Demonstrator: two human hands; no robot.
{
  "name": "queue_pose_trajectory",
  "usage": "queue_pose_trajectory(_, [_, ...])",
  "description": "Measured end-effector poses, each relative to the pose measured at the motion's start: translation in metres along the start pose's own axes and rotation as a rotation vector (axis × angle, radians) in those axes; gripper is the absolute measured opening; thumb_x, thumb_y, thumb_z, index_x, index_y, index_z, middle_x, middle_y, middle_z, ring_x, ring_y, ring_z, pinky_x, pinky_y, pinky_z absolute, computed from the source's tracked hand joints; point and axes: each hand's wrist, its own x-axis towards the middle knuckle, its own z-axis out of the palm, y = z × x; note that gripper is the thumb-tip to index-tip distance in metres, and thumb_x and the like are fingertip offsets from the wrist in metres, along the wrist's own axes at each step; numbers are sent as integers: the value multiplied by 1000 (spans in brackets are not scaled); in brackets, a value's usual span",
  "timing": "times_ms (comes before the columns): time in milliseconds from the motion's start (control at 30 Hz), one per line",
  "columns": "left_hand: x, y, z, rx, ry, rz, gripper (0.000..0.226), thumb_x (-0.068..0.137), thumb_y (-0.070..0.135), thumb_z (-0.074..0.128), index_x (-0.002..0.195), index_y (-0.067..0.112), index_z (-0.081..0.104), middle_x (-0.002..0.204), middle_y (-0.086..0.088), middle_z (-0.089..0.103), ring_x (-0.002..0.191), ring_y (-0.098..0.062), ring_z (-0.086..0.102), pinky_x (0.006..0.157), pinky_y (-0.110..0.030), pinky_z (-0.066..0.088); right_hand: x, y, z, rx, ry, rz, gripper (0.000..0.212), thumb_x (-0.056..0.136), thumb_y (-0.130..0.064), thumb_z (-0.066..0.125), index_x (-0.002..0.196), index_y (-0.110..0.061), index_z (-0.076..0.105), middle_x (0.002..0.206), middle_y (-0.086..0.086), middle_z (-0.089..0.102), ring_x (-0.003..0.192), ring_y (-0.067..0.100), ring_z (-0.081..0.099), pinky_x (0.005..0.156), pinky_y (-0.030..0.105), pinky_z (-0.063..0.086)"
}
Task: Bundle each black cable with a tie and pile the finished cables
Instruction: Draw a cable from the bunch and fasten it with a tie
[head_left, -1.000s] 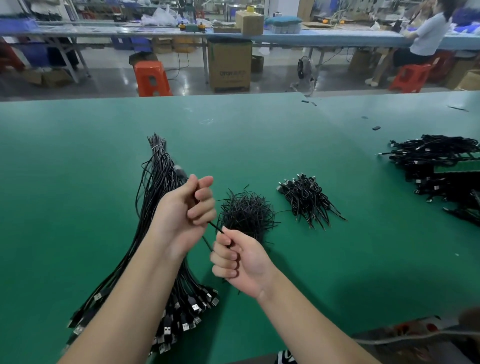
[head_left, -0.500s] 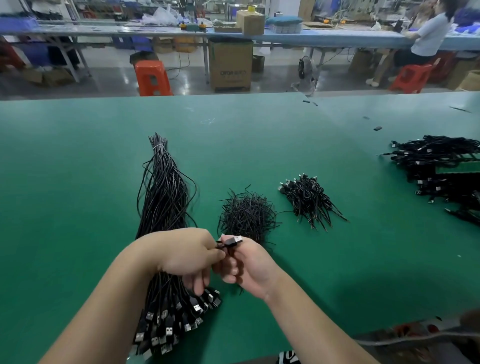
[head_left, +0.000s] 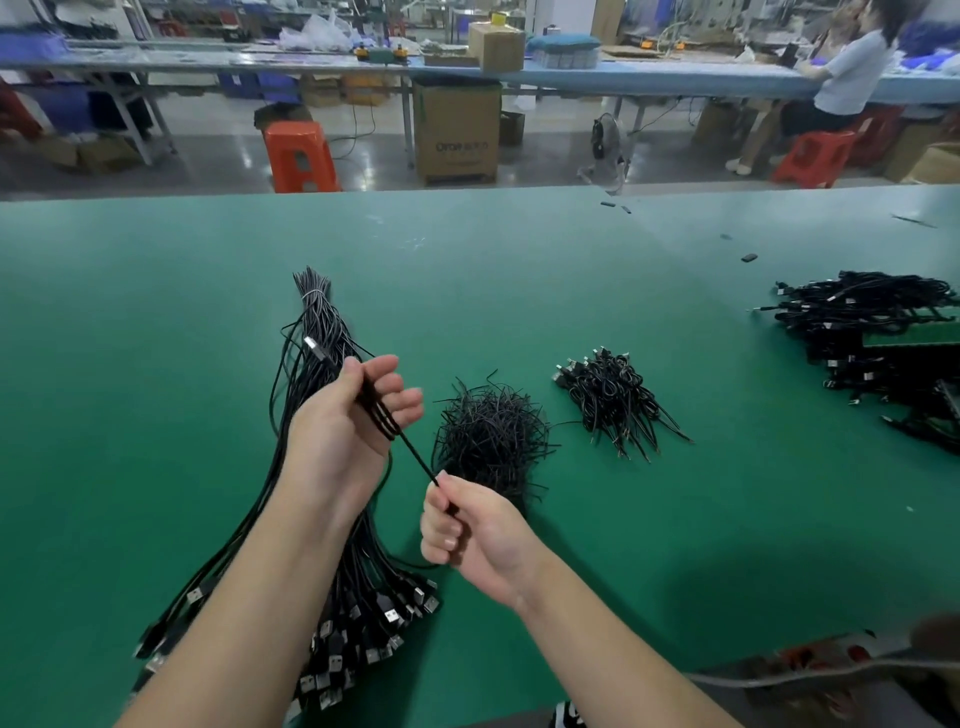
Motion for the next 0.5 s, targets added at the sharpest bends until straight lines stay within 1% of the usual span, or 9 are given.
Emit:
queue_pose_trajectory(33, [0, 7, -1, -66, -64, -72, 38, 106, 30, 38, 88, 10, 65, 67, 4, 54, 47, -10, 51, 44, -21, 44, 0, 0, -2, 56, 4, 16, 35, 103, -31, 48, 70, -19, 53, 60, -3, 26, 55, 14, 26, 53, 25, 32])
queue_pose_trajectory(67, [-2, 13, -3, -91, -162, -152, 36, 103, 30, 42, 82, 13, 66, 63, 7, 45, 41, -6, 40, 39, -20, 35, 0, -1, -4, 119, 0, 28, 36, 103, -30, 48, 69, -19, 52, 59, -3, 26, 54, 13, 26, 52, 25, 31])
queue_pose_trajectory(133, [-9, 23, -12, 35, -398, -295, 33, 98, 29, 46, 79, 13, 69, 60, 7, 40, 38, -4, 32, 38, -19, 26, 1, -7, -6, 224, -22, 43, 35, 102, -29, 49, 69, -18, 53, 57, -5, 28, 52, 12, 27, 50, 24, 31])
queue_pose_trajectory(200, [-14, 33, -22, 405, -644, -385, 35, 98, 27, 49, 87, 4, 72, 56, 2, 43, 40, -8, 30, 40, -20, 23, 2, -15, -6, 250, -36, 46, 34, 100, -30, 50, 68, -18, 55, 55, -6, 32, 51, 10, 29, 47, 23, 31])
queue_pose_trajectory(267, [-17, 41, -26, 817, -804, -460, 39, 101, 29, 49, 98, 0, 74, 60, -5, 53, 44, -13, 31, 42, -20, 25, 3, -24, -5, 229, -57, 41, 33, 100, -32, 52, 70, -19, 57, 56, -7, 35, 49, 8, 30, 45, 21, 31])
queue_pose_trajectory(333, [-20, 42, -25, 1096, -796, -503, 38, 105, 28, 45, 104, 2, 74, 71, -9, 67, 44, -15, 35, 45, -23, 29, 2, -30, -3, 228, -90, 44, 31, 99, -33, 53, 73, -19, 58, 57, -8, 35, 46, 6, 27, 42, 19, 28])
queue_pose_trajectory(400, [-21, 38, -20, 1312, -688, -490, 38, 108, 28, 43, 103, 4, 72, 75, -11, 74, 45, -17, 46, 51, -27, 40, 1, -34, 2, 171, -124, 24, 30, 100, -32, 51, 75, -18, 59, 58, -8, 33, 45, 6, 24, 41, 19, 25])
queue_pose_trajectory(433, [-22, 35, -18, 1407, -634, -484, 39, 108, 30, 42, 101, 4, 71, 74, -9, 75, 49, -17, 57, 57, -29, 48, 1, -34, 5, 134, -132, 8, 29, 101, -31, 51, 76, -18, 60, 58, -8, 33, 46, 6, 24, 41, 19, 24])
queue_pose_trajectory(500, [-21, 30, -15, 1530, -564, -453, 37, 107, 32, 43, 103, 5, 68, 82, -2, 77, 72, -15, 73, 77, -33, 59, -1, -36, 9, 83, -137, -24, 27, 100, -30, 51, 77, -19, 60, 59, -7, 33, 46, 7, 22, 41, 19, 21])
